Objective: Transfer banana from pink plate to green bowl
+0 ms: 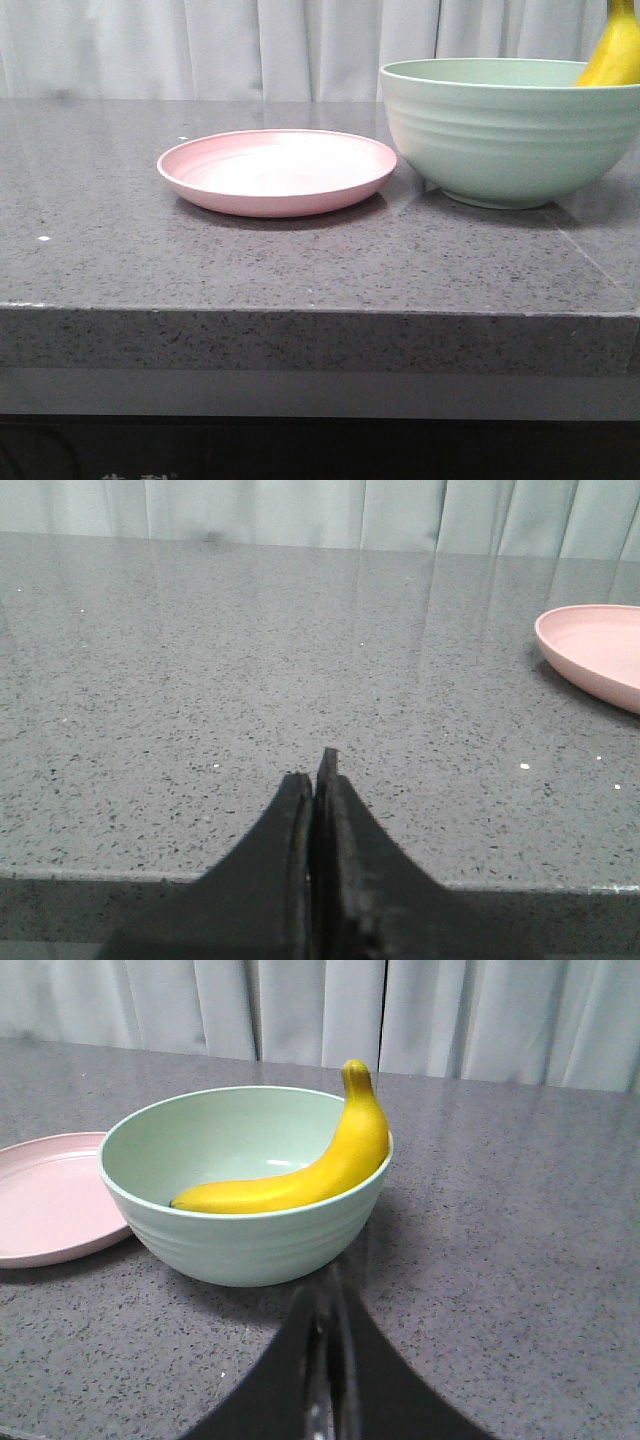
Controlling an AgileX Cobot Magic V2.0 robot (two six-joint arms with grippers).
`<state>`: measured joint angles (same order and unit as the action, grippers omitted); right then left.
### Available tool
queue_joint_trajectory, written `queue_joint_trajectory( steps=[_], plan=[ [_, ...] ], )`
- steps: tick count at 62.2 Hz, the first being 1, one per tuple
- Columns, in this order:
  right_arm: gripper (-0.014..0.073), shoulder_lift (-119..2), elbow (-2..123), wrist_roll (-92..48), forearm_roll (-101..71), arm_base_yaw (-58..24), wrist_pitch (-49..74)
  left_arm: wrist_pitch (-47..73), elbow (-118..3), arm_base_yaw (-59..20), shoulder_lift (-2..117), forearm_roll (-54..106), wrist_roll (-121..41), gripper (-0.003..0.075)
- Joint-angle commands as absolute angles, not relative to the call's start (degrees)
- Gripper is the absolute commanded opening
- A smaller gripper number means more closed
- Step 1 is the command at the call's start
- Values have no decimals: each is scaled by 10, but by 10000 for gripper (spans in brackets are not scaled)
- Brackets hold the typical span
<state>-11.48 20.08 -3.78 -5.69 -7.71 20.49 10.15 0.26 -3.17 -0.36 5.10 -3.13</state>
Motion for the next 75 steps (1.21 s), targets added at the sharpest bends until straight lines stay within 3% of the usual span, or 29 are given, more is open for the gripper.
queue_joint_trajectory(
  steps=[1, 15, 33, 44, 75],
  plan=[
    [-57, -121, 217, -42, -59, -74, 156, 51, 5, -30, -18, 57, -32, -18],
    [-57, -110, 197, -42, -60, -73, 137, 51, 5, -30, -18, 57, -32, -18],
    [-57, 18, 43, -41, -89, -9, 120, 51, 5, -30, -18, 57, -32, -18],
    [-57, 19, -16, -41, -95, 1, 64, 51, 5, -30, -17, 57, -32, -18],
    [-57, 19, -13, -41, -95, 1, 80, 51, 5, -30, -17, 57, -32, -18]
  ],
)
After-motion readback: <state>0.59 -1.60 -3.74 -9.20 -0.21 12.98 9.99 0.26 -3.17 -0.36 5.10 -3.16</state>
